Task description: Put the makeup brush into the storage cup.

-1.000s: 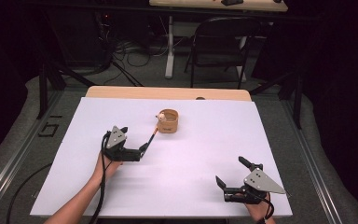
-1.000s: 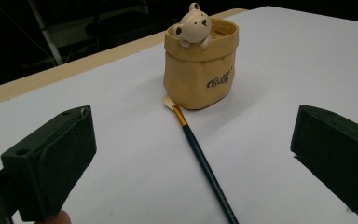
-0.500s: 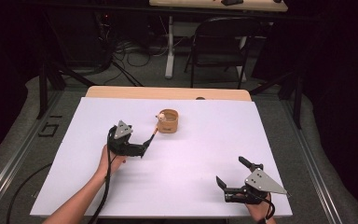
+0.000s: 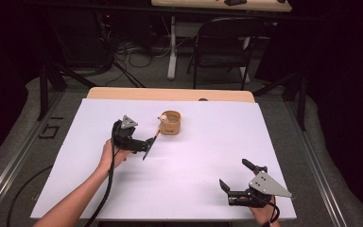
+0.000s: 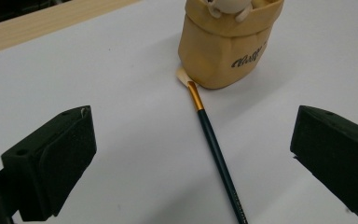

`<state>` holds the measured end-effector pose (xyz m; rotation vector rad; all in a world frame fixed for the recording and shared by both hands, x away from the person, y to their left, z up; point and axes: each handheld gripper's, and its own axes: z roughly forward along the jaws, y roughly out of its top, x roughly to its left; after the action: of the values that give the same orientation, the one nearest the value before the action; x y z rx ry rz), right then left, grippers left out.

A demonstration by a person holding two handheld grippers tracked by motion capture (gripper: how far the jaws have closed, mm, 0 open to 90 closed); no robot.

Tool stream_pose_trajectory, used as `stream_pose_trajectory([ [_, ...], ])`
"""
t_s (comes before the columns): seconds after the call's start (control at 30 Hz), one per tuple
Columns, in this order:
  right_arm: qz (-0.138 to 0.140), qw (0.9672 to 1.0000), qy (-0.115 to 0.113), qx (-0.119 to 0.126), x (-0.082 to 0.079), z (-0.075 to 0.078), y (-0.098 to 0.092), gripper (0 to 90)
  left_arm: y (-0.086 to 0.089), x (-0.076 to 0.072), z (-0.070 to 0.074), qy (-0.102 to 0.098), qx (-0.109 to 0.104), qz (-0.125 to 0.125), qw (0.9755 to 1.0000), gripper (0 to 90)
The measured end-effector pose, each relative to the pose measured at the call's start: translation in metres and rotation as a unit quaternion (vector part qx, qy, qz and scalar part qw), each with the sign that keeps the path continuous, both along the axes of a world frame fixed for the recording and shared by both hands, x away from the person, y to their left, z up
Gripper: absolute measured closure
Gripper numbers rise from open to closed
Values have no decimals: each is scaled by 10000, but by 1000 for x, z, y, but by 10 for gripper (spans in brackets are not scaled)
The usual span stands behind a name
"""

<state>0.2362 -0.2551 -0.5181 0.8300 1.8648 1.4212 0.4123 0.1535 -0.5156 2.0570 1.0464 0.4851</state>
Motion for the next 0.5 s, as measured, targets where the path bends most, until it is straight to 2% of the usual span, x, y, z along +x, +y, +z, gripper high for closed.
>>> stream_pose_trajectory([
  [0.17, -4, 10000, -14, 6, 0, 0, 0, 0, -6, 8, 3, 370, 314, 13, 9988, 1],
  [0.3, 12, 10000, 19, -6, 0, -1, 0, 0, -11, 15, 6, 715, 476, 11, 9963, 0],
  [0.5, 16, 10000, 10, -4, 1, 0, 0, 0, -17, 25, 11, 788, 675, 119, 9945, 1],
])
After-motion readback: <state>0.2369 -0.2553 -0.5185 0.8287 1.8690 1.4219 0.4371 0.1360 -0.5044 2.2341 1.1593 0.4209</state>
